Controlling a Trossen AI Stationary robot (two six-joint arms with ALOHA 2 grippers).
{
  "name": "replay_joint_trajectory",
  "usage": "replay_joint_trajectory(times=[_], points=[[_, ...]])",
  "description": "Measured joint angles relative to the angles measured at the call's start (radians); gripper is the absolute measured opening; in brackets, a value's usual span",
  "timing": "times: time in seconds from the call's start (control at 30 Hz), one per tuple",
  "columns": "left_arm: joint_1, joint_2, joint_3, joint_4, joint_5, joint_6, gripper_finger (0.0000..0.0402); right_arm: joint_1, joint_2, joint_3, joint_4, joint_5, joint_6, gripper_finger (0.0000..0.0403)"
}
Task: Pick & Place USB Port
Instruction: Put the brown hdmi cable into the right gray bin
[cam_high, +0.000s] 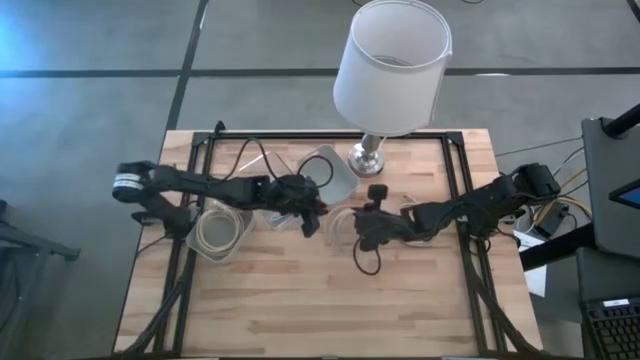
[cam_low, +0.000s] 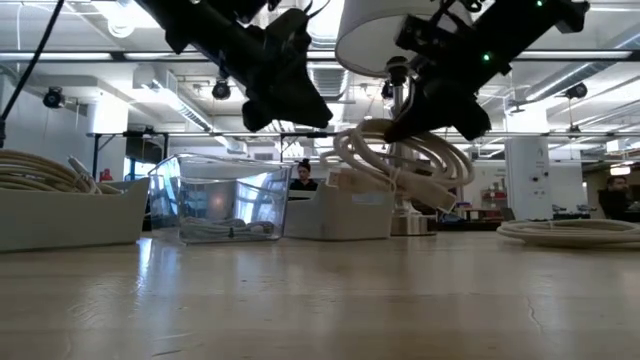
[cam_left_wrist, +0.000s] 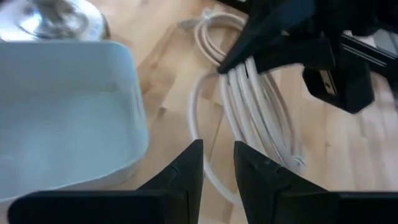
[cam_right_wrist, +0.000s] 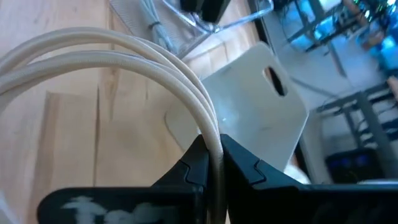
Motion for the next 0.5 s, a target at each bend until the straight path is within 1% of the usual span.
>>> replay_joint_trajectory(times=[0.27,0.37,0.5], points=[[0.025,0.036,0.026,0.0,0.116,0.0,0.0095,0.0,0.0,0.03,0.0,0.011,-0.22,0.002],[0.037,0.029,0.027,0.006,0.12,0.012,0.011,0.0,0.0,0.031,0.0,0.011,-0.289,0.002],[0.051,0.026,0.027,0.018,0.135,0.033,0.0145,0.0,0.0,0.038,0.0,0.011,-0.365,0.002]])
